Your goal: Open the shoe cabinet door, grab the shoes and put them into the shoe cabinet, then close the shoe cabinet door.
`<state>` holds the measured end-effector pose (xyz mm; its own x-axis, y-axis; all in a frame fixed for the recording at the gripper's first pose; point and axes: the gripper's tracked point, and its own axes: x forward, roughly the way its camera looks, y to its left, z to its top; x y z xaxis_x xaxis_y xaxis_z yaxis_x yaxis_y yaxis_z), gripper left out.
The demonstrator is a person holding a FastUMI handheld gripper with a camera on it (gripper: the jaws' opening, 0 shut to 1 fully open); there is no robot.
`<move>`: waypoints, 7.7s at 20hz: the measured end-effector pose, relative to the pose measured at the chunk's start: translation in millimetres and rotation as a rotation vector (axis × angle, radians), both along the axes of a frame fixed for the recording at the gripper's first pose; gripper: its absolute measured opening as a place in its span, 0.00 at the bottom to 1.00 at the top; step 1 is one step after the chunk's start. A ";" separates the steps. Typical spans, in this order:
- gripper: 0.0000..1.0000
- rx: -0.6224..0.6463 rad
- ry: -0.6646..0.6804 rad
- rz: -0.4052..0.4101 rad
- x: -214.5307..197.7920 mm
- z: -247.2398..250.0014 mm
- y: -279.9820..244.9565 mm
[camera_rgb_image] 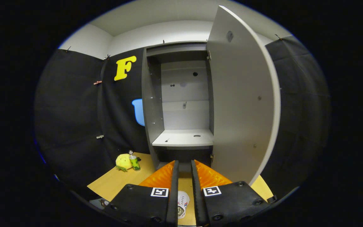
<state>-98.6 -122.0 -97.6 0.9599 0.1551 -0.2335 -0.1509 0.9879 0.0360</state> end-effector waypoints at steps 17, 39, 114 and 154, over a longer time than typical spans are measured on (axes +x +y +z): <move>0.26 -0.096 0.470 -0.062 -11.8 -311.4 46.0; 0.26 -0.052 0.522 -0.127 23.1 -411.2 44.0; 0.04 -0.159 0.231 -0.054 475.8 -102.0 52.8; 0.97 -0.002 0.019 -0.016 187.2 33.3 41.4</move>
<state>88.6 -80.5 -64.3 0.9576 0.1391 -0.2523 -0.1340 0.9903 0.0372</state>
